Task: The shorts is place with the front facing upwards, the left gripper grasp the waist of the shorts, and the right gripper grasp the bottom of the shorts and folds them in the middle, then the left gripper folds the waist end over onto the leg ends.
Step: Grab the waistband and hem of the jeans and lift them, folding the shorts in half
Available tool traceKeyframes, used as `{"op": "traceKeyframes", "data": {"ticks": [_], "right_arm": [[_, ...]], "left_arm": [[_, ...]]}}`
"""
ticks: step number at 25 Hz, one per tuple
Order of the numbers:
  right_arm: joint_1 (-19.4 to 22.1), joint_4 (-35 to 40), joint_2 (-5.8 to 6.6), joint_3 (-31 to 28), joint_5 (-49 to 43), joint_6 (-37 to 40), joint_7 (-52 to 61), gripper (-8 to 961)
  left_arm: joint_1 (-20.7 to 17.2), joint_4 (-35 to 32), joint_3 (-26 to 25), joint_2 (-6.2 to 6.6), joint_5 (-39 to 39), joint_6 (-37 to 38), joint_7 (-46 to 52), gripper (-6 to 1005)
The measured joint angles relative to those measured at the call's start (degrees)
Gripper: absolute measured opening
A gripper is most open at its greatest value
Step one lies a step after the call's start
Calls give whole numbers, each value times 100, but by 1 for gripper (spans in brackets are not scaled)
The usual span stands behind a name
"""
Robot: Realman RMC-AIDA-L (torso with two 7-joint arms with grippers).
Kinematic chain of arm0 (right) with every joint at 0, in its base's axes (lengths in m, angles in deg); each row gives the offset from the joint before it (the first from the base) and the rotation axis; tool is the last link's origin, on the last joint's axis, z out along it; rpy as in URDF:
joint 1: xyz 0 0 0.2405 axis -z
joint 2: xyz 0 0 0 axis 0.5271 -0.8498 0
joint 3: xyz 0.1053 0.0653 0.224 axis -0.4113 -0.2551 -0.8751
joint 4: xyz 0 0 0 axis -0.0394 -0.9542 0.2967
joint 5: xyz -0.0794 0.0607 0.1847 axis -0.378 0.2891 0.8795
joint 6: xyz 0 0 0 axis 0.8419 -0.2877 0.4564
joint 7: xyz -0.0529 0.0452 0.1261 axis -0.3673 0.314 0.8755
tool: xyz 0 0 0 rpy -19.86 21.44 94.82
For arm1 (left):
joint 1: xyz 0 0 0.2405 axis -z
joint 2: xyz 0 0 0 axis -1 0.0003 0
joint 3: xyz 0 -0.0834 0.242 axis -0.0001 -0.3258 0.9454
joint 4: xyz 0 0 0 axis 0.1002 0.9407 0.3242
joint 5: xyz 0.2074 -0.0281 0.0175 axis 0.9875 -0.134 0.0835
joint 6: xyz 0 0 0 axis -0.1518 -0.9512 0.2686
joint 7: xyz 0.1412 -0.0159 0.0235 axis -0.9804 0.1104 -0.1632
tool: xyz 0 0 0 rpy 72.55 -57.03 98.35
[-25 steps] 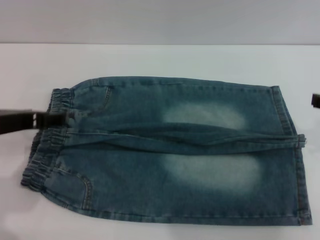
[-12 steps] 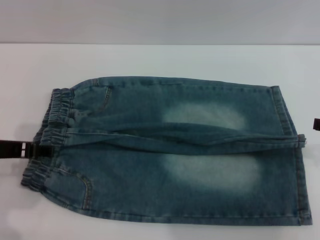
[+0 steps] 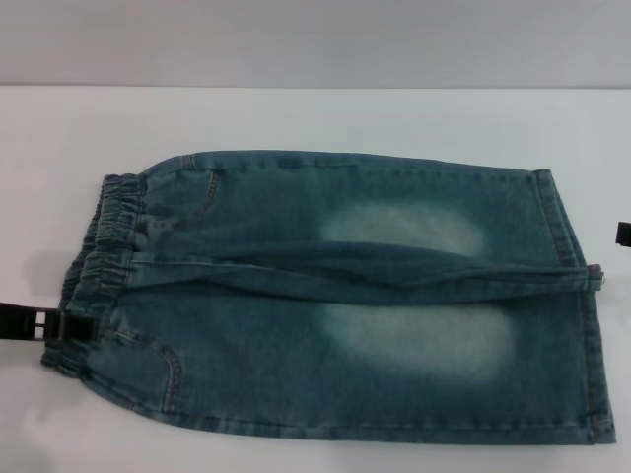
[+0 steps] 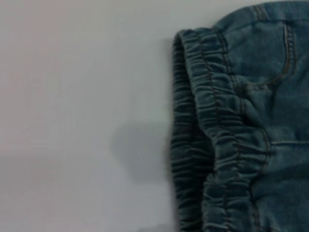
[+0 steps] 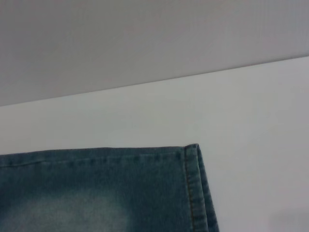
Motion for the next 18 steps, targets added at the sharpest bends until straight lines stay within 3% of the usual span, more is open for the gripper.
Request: {"op": "traceKeyframes", "data": {"ticks": [18], "right_arm": [[46,30,-10,69,-13,69,-118,774]], "left_arm": [[242,-329,174,-15,-9,-86,99,820]]}}
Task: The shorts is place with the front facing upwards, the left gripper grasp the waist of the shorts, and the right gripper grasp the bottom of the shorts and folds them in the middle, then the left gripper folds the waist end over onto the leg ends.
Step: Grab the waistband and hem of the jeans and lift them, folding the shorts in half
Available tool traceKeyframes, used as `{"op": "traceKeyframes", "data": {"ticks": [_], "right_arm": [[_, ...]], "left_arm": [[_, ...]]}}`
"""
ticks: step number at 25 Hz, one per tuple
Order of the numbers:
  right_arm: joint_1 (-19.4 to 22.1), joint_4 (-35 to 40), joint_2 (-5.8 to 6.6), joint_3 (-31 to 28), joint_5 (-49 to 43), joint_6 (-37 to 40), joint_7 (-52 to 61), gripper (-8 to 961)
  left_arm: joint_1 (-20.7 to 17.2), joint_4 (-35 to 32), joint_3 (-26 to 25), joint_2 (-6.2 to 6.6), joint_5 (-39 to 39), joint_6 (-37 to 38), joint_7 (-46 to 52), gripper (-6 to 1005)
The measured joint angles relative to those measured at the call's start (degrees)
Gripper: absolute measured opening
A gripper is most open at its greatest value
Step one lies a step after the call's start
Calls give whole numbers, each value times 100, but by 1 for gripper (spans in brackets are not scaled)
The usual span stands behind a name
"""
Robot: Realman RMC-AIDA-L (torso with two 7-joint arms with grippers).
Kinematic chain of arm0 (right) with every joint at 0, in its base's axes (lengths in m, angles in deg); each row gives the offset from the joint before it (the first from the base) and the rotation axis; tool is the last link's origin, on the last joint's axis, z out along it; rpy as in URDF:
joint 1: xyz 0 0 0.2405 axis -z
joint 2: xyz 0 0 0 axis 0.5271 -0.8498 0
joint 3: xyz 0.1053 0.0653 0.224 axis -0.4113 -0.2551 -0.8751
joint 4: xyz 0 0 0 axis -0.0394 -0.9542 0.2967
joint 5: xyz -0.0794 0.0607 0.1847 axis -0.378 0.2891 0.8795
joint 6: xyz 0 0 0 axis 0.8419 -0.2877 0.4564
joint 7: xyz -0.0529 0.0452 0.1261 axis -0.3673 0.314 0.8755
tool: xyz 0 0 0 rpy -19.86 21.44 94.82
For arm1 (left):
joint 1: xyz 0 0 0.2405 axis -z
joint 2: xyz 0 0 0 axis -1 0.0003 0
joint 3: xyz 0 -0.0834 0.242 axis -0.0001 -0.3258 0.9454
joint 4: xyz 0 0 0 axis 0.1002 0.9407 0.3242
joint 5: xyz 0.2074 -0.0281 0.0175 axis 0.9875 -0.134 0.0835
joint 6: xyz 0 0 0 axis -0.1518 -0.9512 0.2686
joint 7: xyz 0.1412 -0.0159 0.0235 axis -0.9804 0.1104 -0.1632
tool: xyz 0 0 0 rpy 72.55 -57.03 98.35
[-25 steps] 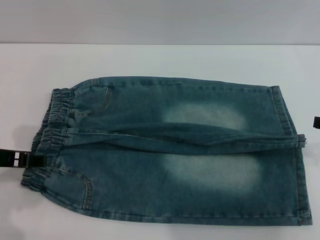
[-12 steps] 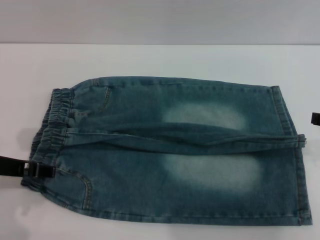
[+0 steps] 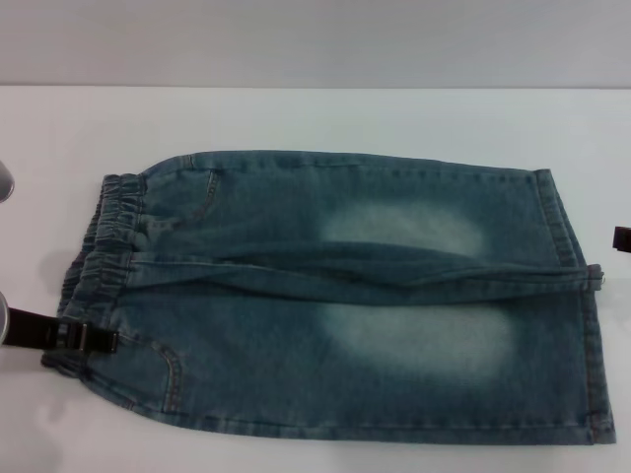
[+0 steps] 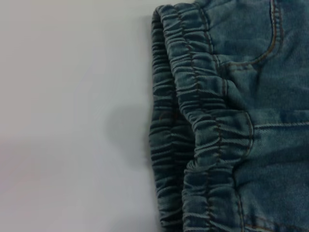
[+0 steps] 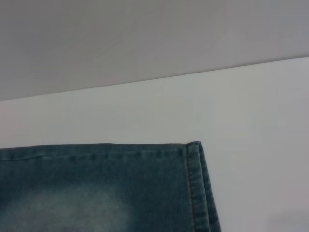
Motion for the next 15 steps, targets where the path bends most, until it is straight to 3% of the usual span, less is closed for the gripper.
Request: {"op": "traceKeyframes", "data": {"ticks": [15], "right_arm": [[-25,-40,9,55,0,-3,-7,775]], "left_arm": [[7,-6,72,13,22,-47,48,818]]}}
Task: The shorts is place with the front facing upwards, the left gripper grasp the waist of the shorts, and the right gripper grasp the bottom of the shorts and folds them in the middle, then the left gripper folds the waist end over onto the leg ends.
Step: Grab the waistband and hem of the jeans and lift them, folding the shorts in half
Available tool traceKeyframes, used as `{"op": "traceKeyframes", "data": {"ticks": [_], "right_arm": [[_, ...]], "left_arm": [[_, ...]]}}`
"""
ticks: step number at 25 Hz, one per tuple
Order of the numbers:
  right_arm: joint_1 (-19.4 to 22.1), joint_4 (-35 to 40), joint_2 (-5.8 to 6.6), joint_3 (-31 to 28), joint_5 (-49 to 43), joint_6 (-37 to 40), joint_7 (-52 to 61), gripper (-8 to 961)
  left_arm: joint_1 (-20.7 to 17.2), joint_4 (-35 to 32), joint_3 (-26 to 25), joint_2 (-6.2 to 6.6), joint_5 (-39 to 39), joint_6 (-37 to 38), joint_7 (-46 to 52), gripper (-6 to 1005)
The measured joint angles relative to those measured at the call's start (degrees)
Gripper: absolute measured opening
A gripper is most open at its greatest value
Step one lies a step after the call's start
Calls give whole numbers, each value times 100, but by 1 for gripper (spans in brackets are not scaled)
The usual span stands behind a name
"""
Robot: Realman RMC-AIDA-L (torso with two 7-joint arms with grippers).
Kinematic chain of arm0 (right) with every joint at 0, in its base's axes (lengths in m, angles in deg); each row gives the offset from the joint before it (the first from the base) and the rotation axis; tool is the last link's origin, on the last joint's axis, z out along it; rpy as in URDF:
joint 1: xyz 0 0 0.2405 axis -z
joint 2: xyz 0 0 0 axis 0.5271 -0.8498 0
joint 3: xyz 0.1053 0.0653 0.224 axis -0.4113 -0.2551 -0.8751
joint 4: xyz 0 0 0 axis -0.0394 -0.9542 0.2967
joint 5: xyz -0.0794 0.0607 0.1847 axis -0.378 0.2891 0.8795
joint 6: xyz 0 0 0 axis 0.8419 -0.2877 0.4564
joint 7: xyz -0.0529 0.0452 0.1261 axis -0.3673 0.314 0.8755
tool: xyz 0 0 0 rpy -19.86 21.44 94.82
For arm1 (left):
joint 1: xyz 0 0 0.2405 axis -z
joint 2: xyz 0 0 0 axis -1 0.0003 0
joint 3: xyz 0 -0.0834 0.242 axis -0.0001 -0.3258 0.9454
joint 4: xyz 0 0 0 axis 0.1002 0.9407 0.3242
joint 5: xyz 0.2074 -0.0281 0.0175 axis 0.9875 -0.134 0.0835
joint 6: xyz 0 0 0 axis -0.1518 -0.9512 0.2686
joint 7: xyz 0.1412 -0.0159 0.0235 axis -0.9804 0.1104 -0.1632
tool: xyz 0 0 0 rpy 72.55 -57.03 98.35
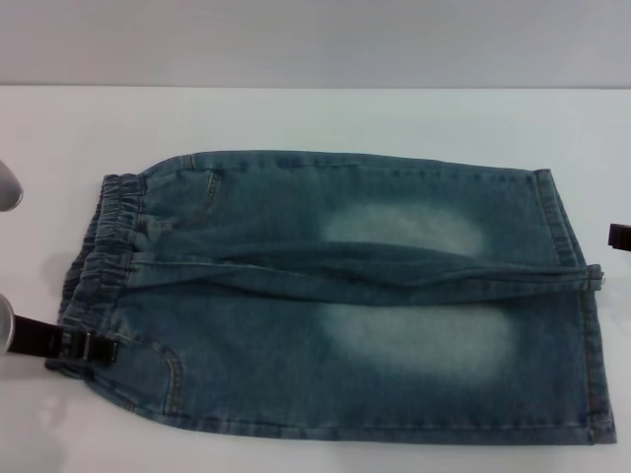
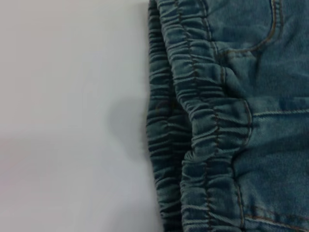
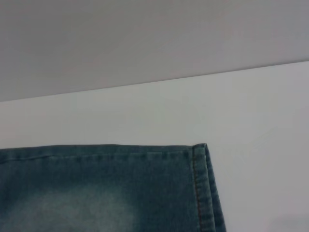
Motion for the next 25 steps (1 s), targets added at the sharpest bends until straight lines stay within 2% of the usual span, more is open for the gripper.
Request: {"op": "traceKeyframes", "data": {"ticks": [4,15,25], "right_arm": [[-11,-2,0,3,0,-9,0,775],[2,-6,0,3,1,-16,0,774],[-33,-5,0,3,9,-181,0,775]], "left_arm": [[55,-108,46,0,26,-20,-25,818],[113,-76,49,5,25,-47,-35,531],[167,-26,21,4,0,-135,-42,436]]}}
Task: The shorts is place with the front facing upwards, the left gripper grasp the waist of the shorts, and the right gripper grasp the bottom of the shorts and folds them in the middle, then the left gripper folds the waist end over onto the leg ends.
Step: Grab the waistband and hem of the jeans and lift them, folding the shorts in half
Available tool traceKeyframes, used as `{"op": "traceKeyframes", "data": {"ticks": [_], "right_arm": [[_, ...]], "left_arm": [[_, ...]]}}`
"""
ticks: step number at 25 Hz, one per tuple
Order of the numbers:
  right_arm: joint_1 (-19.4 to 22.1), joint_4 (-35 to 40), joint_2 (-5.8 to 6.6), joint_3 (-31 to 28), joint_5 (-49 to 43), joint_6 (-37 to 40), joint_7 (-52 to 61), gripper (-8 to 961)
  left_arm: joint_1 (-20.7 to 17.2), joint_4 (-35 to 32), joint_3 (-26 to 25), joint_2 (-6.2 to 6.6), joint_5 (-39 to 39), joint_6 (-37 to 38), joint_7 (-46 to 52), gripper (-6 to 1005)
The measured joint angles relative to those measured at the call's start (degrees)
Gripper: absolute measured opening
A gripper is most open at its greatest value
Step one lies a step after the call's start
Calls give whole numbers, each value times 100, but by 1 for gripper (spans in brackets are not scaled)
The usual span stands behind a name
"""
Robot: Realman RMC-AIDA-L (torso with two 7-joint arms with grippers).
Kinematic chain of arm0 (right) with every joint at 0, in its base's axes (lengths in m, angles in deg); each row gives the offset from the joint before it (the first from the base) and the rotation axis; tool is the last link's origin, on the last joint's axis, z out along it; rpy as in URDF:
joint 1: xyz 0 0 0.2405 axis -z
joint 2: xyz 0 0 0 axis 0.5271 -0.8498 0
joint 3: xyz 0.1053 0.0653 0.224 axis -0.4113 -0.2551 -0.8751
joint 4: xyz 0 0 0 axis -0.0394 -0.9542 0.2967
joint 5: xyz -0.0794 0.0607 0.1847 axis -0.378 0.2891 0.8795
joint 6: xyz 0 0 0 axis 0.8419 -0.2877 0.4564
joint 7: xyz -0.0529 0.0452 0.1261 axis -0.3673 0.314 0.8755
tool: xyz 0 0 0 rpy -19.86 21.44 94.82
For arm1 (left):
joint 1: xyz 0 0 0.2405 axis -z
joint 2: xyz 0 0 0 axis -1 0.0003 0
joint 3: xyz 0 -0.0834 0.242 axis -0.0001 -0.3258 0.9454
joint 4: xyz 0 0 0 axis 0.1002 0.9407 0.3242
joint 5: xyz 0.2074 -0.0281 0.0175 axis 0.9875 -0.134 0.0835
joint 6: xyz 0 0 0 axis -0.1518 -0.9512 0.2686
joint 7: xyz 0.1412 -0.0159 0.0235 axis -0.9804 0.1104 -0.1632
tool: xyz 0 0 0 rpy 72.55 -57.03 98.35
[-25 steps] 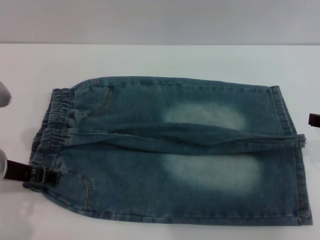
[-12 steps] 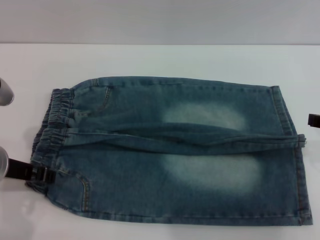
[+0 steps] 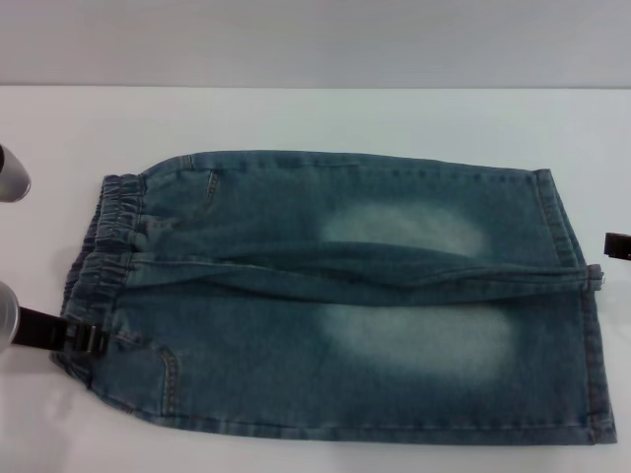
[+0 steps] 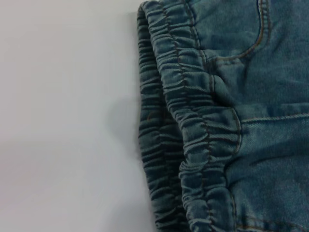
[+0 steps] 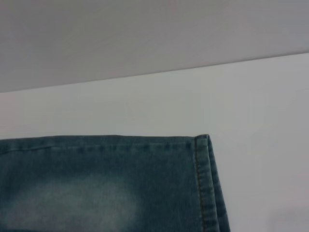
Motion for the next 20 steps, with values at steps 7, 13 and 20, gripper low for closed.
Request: {"op": "traceKeyframes", "data": {"ticks": [7,13,20], "right_arm": [[-25,-3,7,0,9,-163,0,774],[-92,-9,17,0,-5,-436,-21,775],[-156,-9,22,39,-7,-515,-30,775]], "left_arm": [[70,9,-17,5,-2,-41,-6,329],[138,12,-17,9,20,-80,-24,158],[149,59,-17,9,9,-121,-62,105]]}}
